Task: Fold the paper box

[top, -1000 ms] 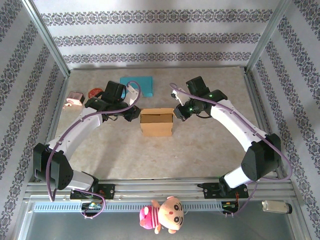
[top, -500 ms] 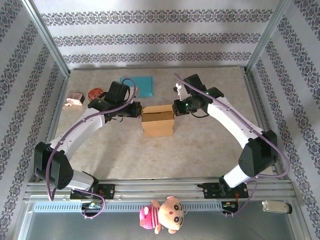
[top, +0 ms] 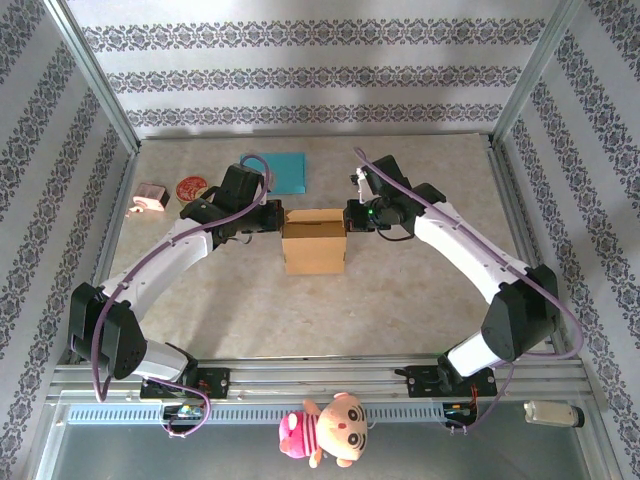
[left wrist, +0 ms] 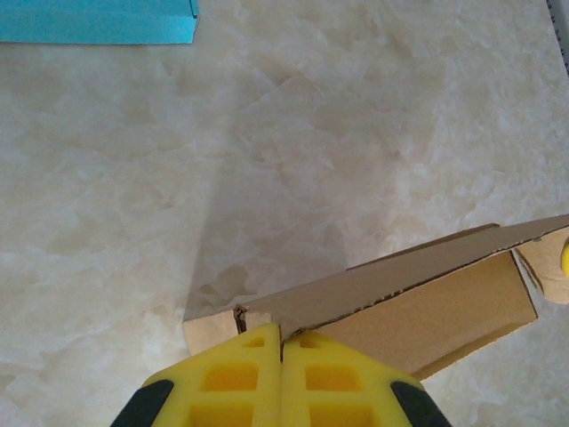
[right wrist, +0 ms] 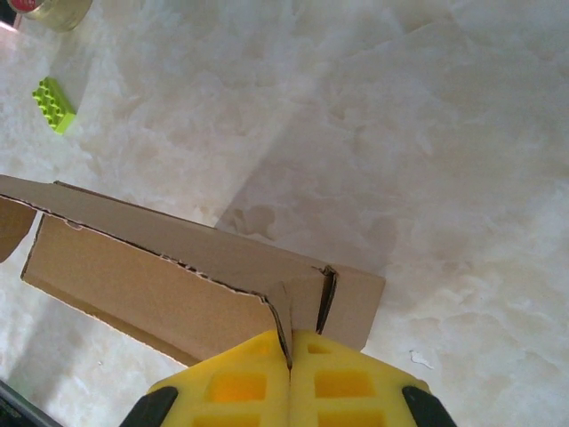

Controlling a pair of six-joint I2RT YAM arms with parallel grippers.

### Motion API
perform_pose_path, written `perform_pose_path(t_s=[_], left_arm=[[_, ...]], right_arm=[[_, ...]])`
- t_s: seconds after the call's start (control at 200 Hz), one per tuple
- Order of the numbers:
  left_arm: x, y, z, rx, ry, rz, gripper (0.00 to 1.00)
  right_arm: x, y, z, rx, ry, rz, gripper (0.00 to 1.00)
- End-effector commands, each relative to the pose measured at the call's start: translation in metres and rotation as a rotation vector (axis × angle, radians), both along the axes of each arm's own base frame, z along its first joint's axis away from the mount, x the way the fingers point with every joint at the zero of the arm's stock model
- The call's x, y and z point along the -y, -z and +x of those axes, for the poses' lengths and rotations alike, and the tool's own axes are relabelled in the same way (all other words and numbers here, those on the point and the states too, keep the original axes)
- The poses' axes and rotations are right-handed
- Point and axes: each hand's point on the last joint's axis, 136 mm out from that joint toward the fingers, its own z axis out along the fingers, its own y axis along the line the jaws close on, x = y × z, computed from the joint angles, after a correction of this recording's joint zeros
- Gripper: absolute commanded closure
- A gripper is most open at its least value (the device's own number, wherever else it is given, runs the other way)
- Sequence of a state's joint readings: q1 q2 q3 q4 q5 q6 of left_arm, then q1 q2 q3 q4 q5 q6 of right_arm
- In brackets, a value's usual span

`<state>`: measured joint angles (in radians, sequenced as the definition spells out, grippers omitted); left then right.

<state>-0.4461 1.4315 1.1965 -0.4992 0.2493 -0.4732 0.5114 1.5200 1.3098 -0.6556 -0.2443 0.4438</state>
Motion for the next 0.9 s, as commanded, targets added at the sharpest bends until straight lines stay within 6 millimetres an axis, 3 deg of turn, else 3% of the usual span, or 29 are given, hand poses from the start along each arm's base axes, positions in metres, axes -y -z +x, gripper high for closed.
perform_pose_path(t_s=[0.0, 0.22, 0.525, 0.745, 0.894], left_arm=[[0.008, 0.008, -0.009, -0.028, -0.001, -0.021, 0.99], [0.008, 0.008, -0.012, -0.027, -0.008, -0.020, 0.99], [0.006, 0.003, -0.013, 0.002, -0.007, -0.012, 1.00], [0.019, -0.028, -0.010, 0.141, 0.041, -0.075, 1.00], [0.022, -0.046, -0.010, 0.251, 0.056, -0.070, 1.00]], right_arm=[[-0.003, 0.010, -0.011, -0.041, 0.022, 0.011, 0.96], [-0.008, 0.016, -0.015, -0.055, 0.024, 0.004, 0.96], [-0.004, 0.003, -0.009, -0.071, 0.083, 0.067, 0.96], [-0.005, -0.016, 0.002, -0.010, 0.096, 0.111, 0.96], [-0.003, -0.018, 0.009, 0.029, 0.111, 0.089, 0.97]])
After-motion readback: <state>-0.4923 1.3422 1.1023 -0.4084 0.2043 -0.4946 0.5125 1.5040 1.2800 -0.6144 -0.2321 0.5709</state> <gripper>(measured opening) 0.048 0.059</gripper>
